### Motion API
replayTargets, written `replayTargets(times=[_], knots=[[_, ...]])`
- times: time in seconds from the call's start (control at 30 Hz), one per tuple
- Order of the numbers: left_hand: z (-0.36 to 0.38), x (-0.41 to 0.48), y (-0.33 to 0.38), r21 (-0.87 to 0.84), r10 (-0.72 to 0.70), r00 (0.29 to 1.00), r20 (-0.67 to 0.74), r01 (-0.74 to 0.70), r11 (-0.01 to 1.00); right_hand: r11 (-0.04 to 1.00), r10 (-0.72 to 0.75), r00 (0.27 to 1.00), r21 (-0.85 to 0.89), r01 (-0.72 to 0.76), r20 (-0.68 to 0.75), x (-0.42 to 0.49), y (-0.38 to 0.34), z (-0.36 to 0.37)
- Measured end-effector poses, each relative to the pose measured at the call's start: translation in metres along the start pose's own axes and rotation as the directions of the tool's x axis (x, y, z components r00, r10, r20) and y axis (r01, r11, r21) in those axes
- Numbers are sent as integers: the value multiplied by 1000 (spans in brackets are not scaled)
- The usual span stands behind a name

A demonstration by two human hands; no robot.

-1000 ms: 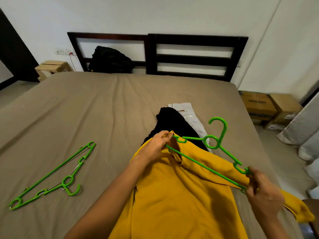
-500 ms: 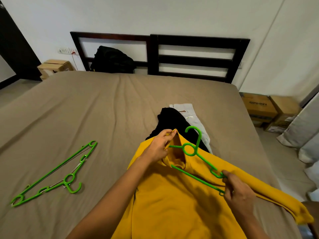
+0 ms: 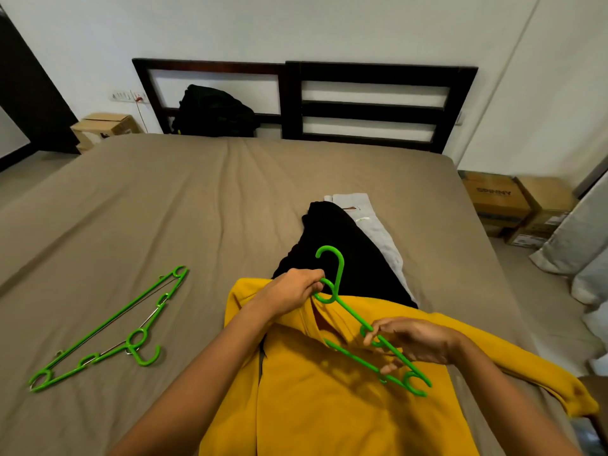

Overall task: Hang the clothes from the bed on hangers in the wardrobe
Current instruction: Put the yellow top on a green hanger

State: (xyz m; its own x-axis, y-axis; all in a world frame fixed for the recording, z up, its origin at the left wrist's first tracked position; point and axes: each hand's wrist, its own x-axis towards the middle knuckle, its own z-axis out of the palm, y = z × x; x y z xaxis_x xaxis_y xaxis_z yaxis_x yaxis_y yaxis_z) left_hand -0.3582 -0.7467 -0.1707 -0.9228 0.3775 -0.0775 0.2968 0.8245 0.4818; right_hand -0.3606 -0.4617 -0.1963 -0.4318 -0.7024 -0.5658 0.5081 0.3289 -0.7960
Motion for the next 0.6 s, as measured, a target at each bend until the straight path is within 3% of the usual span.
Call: replayTargets(times=[0.07,0.1,0.13,0.2,0.27,0.4,0.5,0.6], knots=[[0,-4,0,-2,-18,1000,16,18,1000,996,56,996,77,-50,-75,18,-11,6],[-1,-6,0,-5,-23,999,24,23,1000,999,38,985,4,-38,-169,29,-14,10],[-1,-7,0,-1,-20,999,25,20,1000,984,-24,962,-176,-25,-271,39,-15,15],[-3,-9,2,4,6,1000,19,-6,1000,785,-179,931,-616,-59,-318,60,-15,22],[-6,-10,4,16,26,999,24,-26,1000,524,-216,929,-839,-148,-299,82,-8,30],[-6,-13,4,55,25,999,47,-27,998,434,-371,835,-871,-230,-406,112,3,43],[0,-19,-1,39,-14,999,42,13,999,352,-410,783,-873,-338,-468,105,10,39],[0,-26,-9,54,-56,998,-33,58,997,402,-404,646,-760,-511,-648,72,29,18]])
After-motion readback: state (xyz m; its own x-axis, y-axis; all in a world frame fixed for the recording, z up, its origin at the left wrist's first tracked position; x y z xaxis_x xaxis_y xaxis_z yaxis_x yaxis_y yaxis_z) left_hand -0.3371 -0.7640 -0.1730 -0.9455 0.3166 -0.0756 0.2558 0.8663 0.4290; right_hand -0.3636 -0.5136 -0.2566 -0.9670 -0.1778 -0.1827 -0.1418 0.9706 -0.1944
